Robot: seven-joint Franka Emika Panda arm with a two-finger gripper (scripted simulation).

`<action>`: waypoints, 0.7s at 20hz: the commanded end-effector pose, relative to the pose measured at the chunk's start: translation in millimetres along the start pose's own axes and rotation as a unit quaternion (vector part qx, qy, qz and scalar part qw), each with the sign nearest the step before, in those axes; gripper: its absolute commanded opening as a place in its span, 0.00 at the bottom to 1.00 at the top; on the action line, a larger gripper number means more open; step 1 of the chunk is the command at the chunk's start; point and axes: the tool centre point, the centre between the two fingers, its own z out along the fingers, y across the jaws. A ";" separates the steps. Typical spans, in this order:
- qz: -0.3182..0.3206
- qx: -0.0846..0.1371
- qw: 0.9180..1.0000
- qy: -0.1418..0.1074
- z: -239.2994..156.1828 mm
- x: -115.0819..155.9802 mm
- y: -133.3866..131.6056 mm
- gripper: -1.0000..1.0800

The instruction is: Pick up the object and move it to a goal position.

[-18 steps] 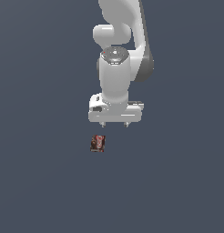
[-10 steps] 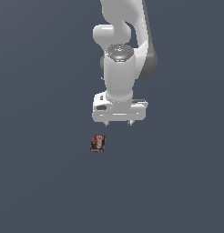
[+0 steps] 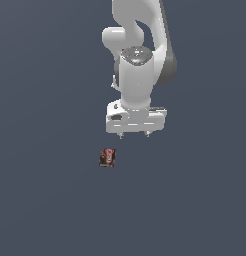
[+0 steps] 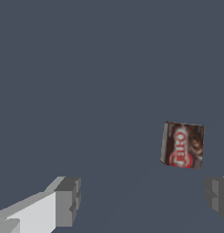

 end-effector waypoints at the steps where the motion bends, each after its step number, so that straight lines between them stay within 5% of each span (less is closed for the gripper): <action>1: 0.002 0.000 1.000 -0.001 3.2 0.3 3.1 0.96; 14: 0.037 -0.012 0.999 -0.019 77.2 1.1 74.6 0.96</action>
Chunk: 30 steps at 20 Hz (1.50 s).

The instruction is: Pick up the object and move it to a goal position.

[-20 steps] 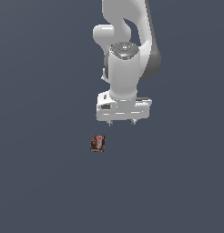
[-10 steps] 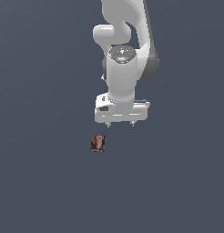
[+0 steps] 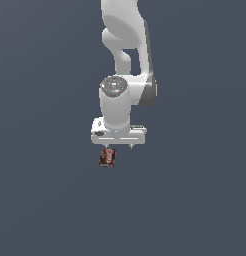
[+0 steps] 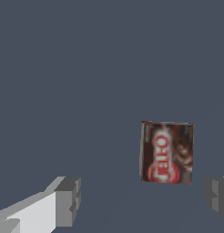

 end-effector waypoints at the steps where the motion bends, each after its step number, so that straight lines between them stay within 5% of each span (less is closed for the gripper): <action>1: 0.009 -0.004 1.000 -0.005 20.3 -0.3 19.1 0.96; 10: 0.026 -0.012 0.999 -0.015 61.6 -4.6 57.6 0.96; 30: 0.028 -0.012 0.999 -0.016 114.0 -7.3 61.3 0.96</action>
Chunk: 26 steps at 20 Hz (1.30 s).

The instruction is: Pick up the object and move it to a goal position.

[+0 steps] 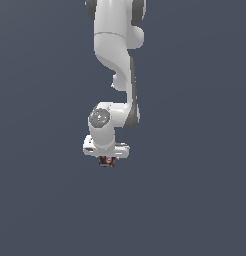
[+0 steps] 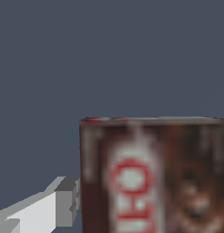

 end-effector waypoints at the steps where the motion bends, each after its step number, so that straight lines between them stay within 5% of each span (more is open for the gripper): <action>1: 0.000 0.000 1.000 0.001 3.1 1.2 0.1 0.96; 2: 0.000 0.000 1.000 0.001 3.2 1.3 0.1 0.96; 3: 0.000 0.000 1.000 0.001 3.2 1.3 0.1 0.00; 17: 0.000 0.000 1.000 0.001 -2.1 1.6 -4.7 0.00; 26: 0.000 0.000 1.000 0.001 -47.0 1.0 -49.7 0.00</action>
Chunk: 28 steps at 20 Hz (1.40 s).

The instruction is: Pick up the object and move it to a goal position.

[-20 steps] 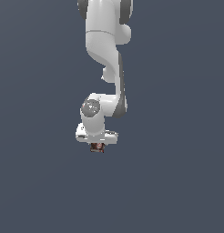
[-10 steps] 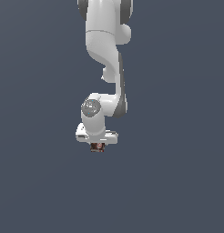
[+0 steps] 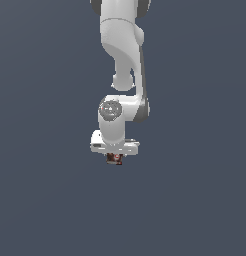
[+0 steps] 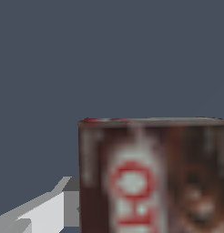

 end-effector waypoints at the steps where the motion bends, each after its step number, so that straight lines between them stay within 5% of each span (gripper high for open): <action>1: -0.001 0.000 1.000 0.001 -18.9 0.0 -19.1 0.00; 28: 0.000 0.000 1.000 0.000 -245.1 6.3 -243.4 0.00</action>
